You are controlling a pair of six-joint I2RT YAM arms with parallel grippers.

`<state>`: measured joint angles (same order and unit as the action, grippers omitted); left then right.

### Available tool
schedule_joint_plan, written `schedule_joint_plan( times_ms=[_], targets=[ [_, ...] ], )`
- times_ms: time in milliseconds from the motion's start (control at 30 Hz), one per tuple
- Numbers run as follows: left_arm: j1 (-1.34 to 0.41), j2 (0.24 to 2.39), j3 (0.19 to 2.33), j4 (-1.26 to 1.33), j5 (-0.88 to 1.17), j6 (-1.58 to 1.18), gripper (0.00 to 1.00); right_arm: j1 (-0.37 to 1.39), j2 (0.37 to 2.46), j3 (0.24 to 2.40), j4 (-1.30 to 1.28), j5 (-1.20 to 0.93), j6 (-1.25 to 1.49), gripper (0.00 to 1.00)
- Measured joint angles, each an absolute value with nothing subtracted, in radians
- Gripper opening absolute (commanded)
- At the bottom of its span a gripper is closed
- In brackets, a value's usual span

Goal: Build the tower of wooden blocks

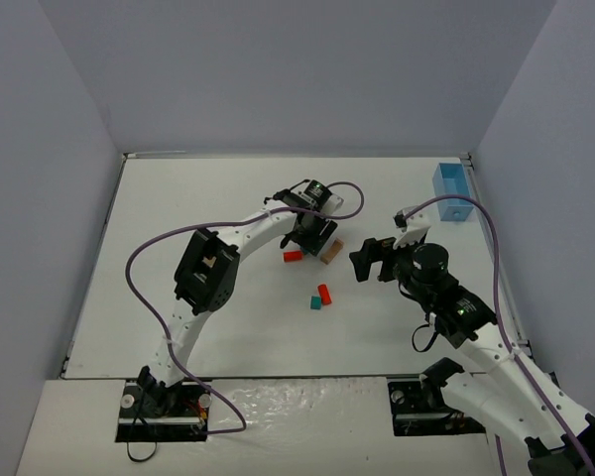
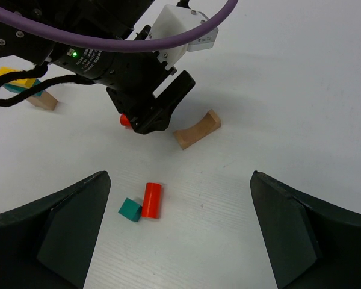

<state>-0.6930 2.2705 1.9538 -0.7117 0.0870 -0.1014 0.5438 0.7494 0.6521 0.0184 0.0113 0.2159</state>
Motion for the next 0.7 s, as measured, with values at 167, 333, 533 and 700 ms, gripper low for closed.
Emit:
schedule_joint_plan(
  times_ms=[167,333,533,700],
  targets=[
    [-0.693,2.28,1.958,-0.713,0.081,-0.099,0.46,0.544,0.749,0.652,0.017,0.011,0.214,1.0],
    [-0.693,2.28,1.975,-0.712,0.075,-0.096,0.39,0.544,0.749,0.652,0.017,0.011,0.211,1.0],
    [-0.693,2.281,1.986,-0.712,0.074,-0.094,0.35,0.544,0.749,0.652,0.015,0.011,0.208,1.0],
    [-0.693,2.282,1.986,-0.712,0.074,-0.091,0.35,0.543,0.749,0.652,0.01,0.011,0.205,1.0]
  ],
)
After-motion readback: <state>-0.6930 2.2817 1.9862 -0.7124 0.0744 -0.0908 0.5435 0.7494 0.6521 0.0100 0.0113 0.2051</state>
